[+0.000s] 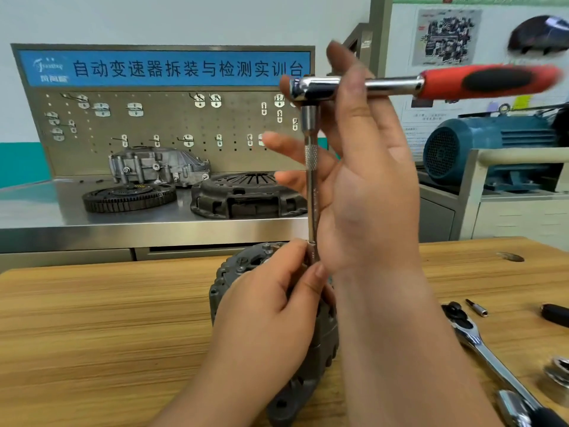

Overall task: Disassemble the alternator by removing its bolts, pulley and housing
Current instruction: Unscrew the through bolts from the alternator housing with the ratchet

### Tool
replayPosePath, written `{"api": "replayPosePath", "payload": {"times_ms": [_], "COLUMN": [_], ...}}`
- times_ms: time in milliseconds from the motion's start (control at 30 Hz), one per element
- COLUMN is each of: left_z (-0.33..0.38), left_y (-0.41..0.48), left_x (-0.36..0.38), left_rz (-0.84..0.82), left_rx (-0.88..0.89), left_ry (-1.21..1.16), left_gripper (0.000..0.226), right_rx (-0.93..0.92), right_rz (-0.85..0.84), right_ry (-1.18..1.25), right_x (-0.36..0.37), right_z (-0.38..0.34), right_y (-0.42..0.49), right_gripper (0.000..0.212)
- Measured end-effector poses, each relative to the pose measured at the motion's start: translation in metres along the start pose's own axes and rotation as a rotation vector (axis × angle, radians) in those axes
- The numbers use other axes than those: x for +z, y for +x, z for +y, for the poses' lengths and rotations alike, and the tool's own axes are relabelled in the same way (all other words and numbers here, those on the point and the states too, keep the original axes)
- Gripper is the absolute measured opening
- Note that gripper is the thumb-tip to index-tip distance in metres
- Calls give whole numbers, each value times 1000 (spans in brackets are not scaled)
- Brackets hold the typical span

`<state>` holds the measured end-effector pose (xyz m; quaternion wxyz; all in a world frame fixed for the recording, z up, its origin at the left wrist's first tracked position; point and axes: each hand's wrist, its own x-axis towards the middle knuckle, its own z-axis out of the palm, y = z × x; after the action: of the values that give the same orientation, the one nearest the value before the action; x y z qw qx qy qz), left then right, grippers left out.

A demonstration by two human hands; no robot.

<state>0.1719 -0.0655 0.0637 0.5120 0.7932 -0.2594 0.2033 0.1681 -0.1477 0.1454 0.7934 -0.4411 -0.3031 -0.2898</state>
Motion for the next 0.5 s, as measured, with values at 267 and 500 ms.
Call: {"api": "replayPosePath", "payload": {"times_ms": [267,500], "left_z": [0,1], "left_y": [-1,-1], "left_x": [2,0], "left_rz": [12,1], "left_rx": [8,24], "left_ry": [-44,-2], "left_gripper": [24,27], "right_rx": [-55,4], "right_rz": [-24,28], "right_ry": [-6,20], "right_x": [0,-2], "right_z": [0,0], "right_y": [0,1], "right_gripper": [26,27]}}
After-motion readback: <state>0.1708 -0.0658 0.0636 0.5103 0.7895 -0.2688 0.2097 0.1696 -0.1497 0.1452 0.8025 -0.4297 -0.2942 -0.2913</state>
